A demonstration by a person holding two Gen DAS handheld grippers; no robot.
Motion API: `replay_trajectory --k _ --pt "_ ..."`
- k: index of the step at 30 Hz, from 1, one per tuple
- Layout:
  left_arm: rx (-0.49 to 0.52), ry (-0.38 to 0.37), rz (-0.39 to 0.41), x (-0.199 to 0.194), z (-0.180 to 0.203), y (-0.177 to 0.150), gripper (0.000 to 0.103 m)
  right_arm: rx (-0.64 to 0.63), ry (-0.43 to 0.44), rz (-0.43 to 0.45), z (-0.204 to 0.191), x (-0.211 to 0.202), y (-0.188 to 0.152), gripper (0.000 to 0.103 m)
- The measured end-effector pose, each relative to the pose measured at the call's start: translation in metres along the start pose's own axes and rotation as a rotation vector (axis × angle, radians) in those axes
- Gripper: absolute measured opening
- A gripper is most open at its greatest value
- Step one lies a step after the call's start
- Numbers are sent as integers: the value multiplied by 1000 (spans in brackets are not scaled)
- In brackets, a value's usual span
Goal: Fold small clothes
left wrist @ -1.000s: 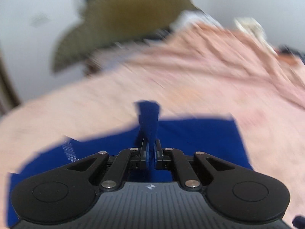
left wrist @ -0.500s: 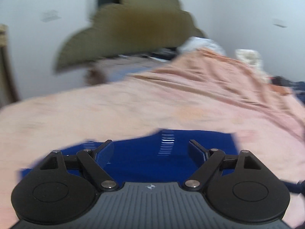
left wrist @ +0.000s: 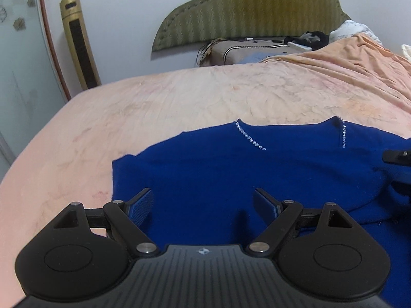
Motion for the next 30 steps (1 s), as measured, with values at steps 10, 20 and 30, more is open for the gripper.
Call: replay_trajectory --k 10,20,30 --pt "-21 27 -24 0 -16 -5 85 -123 -157 223 5 -42 14 9" --pt "54 116 -66 6 -19 -22 85 -328 -274 285 2 -56 18 41" --pt "58 78 -100 -18 -10 -42 85 -473 -377 247 -1 -55 6 66"
Point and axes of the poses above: each gripper's, at about its wrist camera, not at the fingertips, and x roughly the way its jaws point, z to its right, y to its top, the point moved 8 cm from there along x, roughly the way its jaws point, and after that the axes turned 7 degrees about z, right-handed, at the moved point
